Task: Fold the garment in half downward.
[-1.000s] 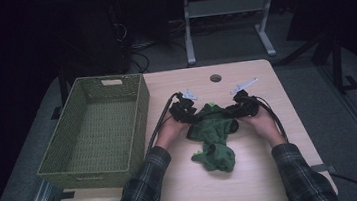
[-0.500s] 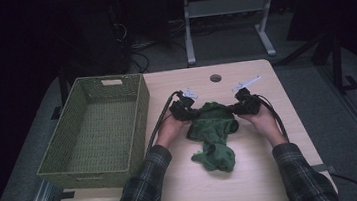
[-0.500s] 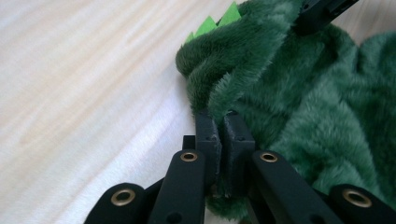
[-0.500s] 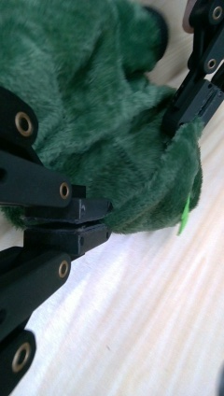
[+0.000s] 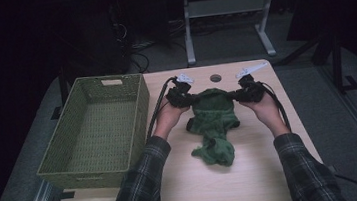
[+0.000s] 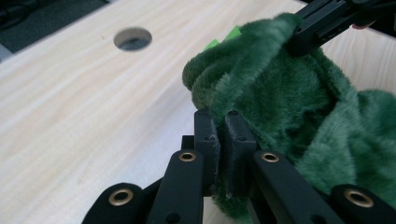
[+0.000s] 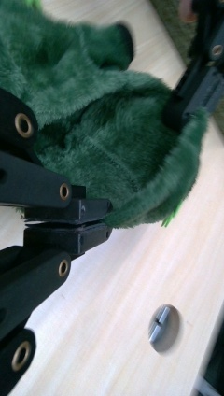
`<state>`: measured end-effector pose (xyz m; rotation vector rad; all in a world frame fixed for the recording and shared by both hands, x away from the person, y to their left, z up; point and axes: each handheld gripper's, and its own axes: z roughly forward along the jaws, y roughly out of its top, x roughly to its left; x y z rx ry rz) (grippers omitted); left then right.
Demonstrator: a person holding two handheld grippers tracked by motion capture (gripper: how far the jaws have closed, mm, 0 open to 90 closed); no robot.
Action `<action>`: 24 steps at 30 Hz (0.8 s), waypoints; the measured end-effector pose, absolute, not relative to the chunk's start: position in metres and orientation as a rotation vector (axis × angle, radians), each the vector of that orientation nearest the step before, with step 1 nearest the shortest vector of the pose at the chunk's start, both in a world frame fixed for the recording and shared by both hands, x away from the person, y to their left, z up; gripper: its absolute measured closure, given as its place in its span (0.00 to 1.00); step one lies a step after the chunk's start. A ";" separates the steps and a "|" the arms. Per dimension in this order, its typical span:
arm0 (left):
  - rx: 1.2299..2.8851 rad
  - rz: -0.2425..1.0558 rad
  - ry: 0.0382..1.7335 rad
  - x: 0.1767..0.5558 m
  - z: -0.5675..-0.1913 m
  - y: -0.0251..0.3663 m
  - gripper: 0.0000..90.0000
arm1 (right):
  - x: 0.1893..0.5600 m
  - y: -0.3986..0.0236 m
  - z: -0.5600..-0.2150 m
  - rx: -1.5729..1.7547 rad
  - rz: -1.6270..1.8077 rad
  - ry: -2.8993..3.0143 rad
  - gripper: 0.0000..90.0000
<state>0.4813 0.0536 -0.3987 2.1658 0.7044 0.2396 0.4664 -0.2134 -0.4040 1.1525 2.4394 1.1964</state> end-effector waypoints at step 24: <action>2.094 0.217 0.556 0.415 -0.370 0.063 0.94 | 0.404 -0.225 -0.375 0.960 1.275 2.416 0.97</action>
